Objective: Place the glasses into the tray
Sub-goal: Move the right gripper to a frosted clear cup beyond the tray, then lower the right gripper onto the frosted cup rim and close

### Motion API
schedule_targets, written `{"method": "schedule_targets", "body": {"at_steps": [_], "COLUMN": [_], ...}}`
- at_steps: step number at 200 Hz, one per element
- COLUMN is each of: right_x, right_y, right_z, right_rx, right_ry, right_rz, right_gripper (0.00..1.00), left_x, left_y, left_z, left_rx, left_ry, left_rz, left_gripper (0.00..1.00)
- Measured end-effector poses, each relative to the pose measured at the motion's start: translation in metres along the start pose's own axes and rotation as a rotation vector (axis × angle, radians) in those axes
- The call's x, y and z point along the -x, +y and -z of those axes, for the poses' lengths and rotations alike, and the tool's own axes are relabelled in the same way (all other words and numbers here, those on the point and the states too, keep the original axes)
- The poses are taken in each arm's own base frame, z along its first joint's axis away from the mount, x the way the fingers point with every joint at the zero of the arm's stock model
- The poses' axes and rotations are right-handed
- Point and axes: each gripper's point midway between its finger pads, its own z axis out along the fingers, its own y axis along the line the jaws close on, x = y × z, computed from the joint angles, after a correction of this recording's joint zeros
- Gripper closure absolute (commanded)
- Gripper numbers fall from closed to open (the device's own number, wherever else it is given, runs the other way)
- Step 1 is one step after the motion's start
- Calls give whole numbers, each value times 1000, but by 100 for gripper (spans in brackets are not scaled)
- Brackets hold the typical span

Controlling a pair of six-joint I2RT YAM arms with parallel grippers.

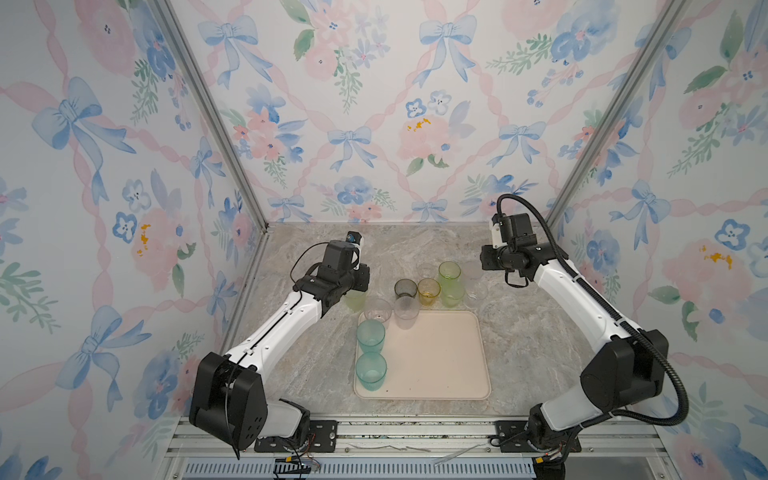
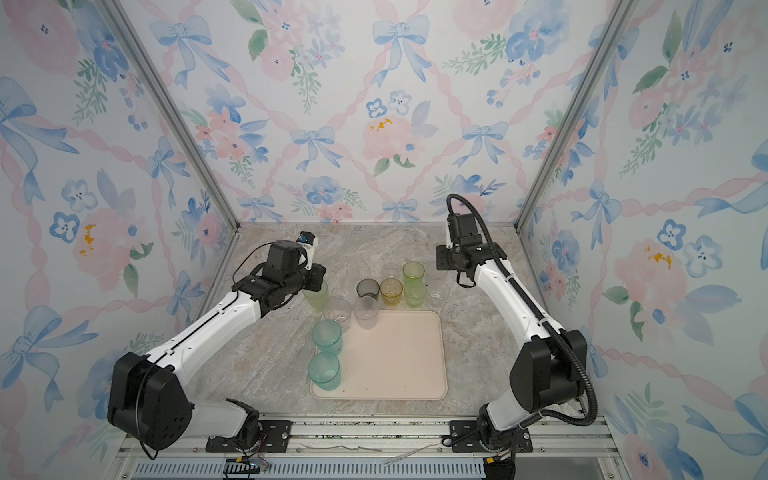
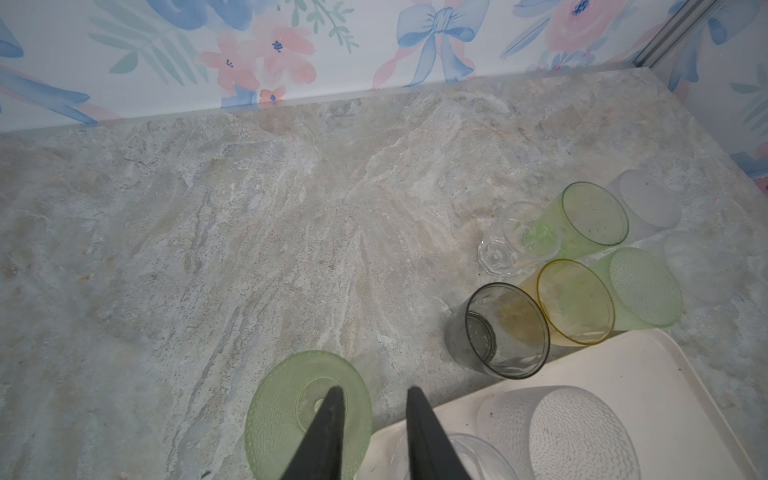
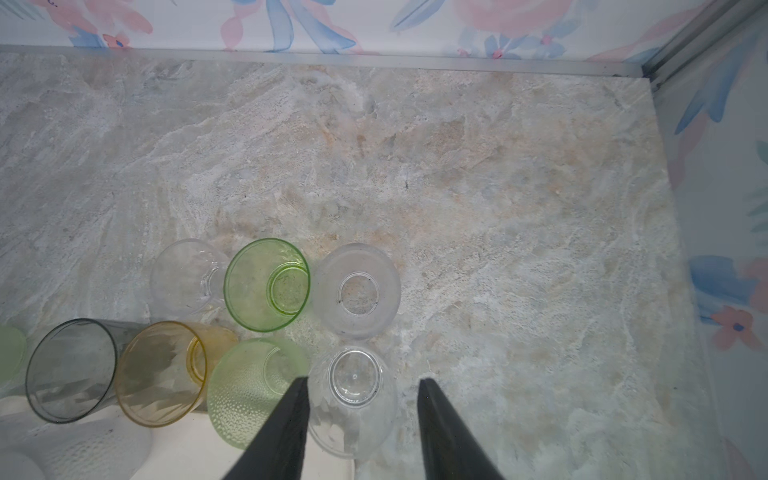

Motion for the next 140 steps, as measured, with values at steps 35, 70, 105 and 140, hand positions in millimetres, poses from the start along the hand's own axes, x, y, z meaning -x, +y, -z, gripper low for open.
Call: {"method": "schedule_targets", "body": {"at_steps": [35, 70, 105, 140], "right_x": [-2, -12, -20, -21], "right_y": [-13, -34, -45, -40], "right_z": [-20, -46, -62, -74], "right_rx": [-16, -39, -53, -29], "right_ry": [21, 75, 114, 133], "right_rz": [-29, -77, -108, -116], "right_gripper": [55, 59, 64, 72], "left_x": [4, 4, 4, 3], "left_y": [-6, -6, -6, -6], "left_z": [-1, -2, -2, -3], "left_rx": [-15, -15, -15, -14], "left_ry": [-13, -11, -12, -10], "left_rz": [-7, -7, -7, -7], "left_gripper": [72, 72, 72, 72]}}
